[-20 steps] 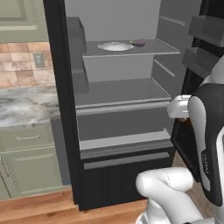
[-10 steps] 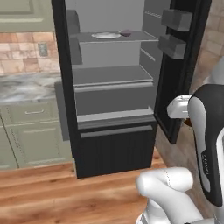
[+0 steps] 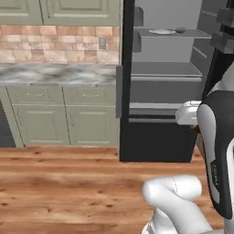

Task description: Retrieve the chicken drumstick from the fridge and place it on the saucepan with marinade on the stove.

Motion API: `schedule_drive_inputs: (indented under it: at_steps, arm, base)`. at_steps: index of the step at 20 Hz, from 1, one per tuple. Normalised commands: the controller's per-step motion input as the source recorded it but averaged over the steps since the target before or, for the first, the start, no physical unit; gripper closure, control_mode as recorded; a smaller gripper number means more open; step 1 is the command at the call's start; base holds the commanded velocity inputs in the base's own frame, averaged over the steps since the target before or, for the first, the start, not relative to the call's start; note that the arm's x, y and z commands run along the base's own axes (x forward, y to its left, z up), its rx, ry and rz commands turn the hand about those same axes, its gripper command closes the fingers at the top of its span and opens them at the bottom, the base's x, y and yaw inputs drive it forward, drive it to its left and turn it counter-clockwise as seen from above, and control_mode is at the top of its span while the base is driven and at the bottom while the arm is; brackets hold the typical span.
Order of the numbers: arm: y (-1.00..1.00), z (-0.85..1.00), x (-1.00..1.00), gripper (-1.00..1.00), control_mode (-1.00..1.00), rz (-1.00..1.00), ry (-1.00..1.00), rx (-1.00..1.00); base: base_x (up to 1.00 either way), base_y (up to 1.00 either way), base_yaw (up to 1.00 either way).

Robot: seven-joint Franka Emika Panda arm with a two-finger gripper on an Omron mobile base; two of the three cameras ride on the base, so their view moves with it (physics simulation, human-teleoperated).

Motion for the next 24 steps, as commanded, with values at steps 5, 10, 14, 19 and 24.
schedule_drive_inputs:
  at_steps: [5, 10, 14, 19, 24]
  arm:
    - [0.0, 0.0, 0.0, 1.0, 1.0, 0.0, 0.0, 0.0]
    - [0.0, 0.0, 0.0, 1.0, 1.0, 0.0, 0.0, 0.0]
    - [0.0, 0.0, 0.0, 1.0, 1.0, 0.0, 0.0, 0.0]
    - [0.0, 0.0, 0.0, 1.0, 1.0, 0.0, 0.0, 0.0]
    - [0.0, 0.0, 0.0, 1.0, 1.0, 0.0, 0.0, 0.0]
  base:
    - [-0.36, 0.95, 0.81]
    - [-0.02, 0.61, 0.87]
    - [0.0, 0.22, 0.98]
    - [-0.07, 0.05, 1.0]
    - [-0.09, 0.0, 1.0]
